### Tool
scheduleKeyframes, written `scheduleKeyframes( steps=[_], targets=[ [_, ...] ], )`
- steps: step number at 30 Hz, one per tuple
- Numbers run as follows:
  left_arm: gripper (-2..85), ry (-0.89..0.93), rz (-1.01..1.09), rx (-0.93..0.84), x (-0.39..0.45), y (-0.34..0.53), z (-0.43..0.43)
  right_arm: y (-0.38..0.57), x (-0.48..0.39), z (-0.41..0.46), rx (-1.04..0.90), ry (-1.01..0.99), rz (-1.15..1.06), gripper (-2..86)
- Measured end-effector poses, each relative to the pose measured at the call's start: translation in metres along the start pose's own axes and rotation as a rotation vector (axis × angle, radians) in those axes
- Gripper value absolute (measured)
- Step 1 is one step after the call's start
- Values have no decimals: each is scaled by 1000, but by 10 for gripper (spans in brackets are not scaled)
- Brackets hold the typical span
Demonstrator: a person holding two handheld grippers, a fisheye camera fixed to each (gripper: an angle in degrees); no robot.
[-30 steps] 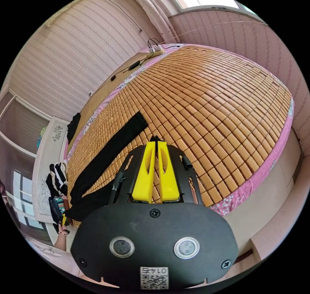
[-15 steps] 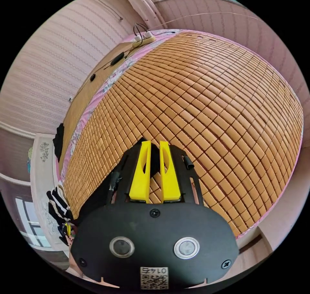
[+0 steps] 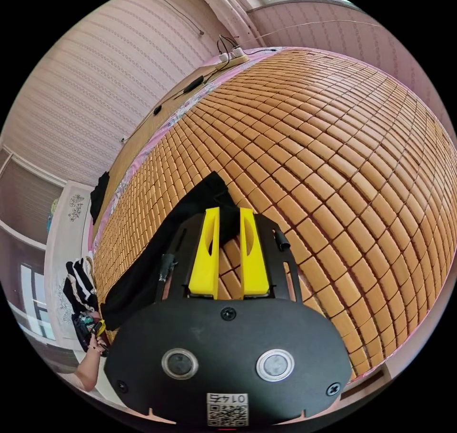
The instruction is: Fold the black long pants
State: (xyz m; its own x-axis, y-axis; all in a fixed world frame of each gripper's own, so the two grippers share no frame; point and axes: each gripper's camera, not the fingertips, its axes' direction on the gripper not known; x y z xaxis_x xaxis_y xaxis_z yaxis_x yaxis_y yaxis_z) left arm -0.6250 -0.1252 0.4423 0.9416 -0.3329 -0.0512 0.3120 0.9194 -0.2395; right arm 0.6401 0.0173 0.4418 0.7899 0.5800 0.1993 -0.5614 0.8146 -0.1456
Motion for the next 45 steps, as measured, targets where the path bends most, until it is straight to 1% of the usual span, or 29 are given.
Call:
scheduleKeyframes(
  steps=[1, 3, 4, 7, 9, 12, 14, 17, 19, 21, 24, 26, 27, 28, 29, 30, 31, 32, 33, 34, 35, 37, 38, 39, 40, 41, 42, 43, 45],
  targets=[
    [75, -83, 67, -31, 14, -4, 2, 1, -11, 4, -23, 27, -36, 63],
    [36, -116, 160, -67, 30, -9, 3, 2, -23, 10, -73, 52, -69, 45],
    [12, -108, 168, -84, 34, -12, 3, 2, -28, 8, -85, 49, -72, 34],
    [-4, -95, 193, -134, 36, -11, -1, 9, -35, -6, -92, 93, -104, 21],
    [-8, -108, 214, -153, 35, -3, -5, 16, -35, -14, -124, 82, -126, 16],
    [-9, -104, 229, -184, 30, 20, -14, 38, -37, -31, -170, 99, -167, 12],
    [-8, -112, 249, -212, 27, 38, -19, 62, -35, -43, -236, 119, -185, 11],
    [-6, -117, 266, -265, 18, 73, -28, 93, -27, -62, -311, 108, -162, 11],
    [3, -70, 234, -262, 7, 98, -38, 110, -26, -69, -343, 106, -145, 12],
    [22, -45, 213, -245, 3, 113, -43, 124, -35, -72, -361, 142, -166, 14],
    [67, -87, 205, -207, 4, 131, -60, 137, -64, -83, -328, 271, -241, 19],
    [74, -166, 202, -177, 5, 139, -77, 145, -96, -93, -276, 495, -345, 11],
    [74, -216, 225, -142, 9, 145, -92, 147, -108, -95, -264, 539, -382, 9],
    [72, -242, 269, -106, 18, 150, -108, 151, -136, -96, -238, 598, -466, 5],
    [70, -245, 301, -92, 26, 152, -115, 159, -174, -92, -224, 594, -600, 2],
    [65, -234, 384, -69, 48, 156, -126, 165, -196, -87, -222, 581, -673, 1],
    [60, -211, 488, -55, 77, 162, -132, 179, -242, -74, -229, 540, -812, 0],
    [55, -202, 539, -51, 94, 165, -133, 198, -290, -56, -251, 463, -948, -1],
    [44, -183, 648, -47, 132, 172, -131, 208, -315, -46, -269, 420, -1015, -2],
    [27, -150, 748, -25, 171, 181, -125, 230, -361, -23, -307, 354, -1125, -3],
    [18, -127, 798, -14, 191, 187, -120, 253, -404, 0, -337, 290, -1219, -3],
    [-2, 5, 936, -5, 266, 207, -91, 283, -459, 32, -378, 211, -1328, -4],
    [-4, 55, 956, -7, 282, 211, -82, 298, -488, 52, -398, 194, -1374, -4],
    [-7, 150, 978, -34, 311, 216, -62, 304, -500, 60, -402, 194, -1388, -4],
    [-8, 200, 987, -72, 335, 219, -41, 311, -520, 77, -402, 219, -1393, -4],
    [-9, 211, 991, -81, 346, 219, -32, 315, -534, 93, -411, 249, -1382, -4],
    [-9, 201, 997, -89, 362, 221, -15, 316, -540, 100, -424, 263, -1375, -4],
    [-9, 155, 1001, -77, 375, 221, 1, 318, -549, 113, -460, 289, -1361, -4],
    [-10, 66, 981, -68, 386, 217, 21, 321, -557, 121, -465, 294, -1353, -4]
  ],
)
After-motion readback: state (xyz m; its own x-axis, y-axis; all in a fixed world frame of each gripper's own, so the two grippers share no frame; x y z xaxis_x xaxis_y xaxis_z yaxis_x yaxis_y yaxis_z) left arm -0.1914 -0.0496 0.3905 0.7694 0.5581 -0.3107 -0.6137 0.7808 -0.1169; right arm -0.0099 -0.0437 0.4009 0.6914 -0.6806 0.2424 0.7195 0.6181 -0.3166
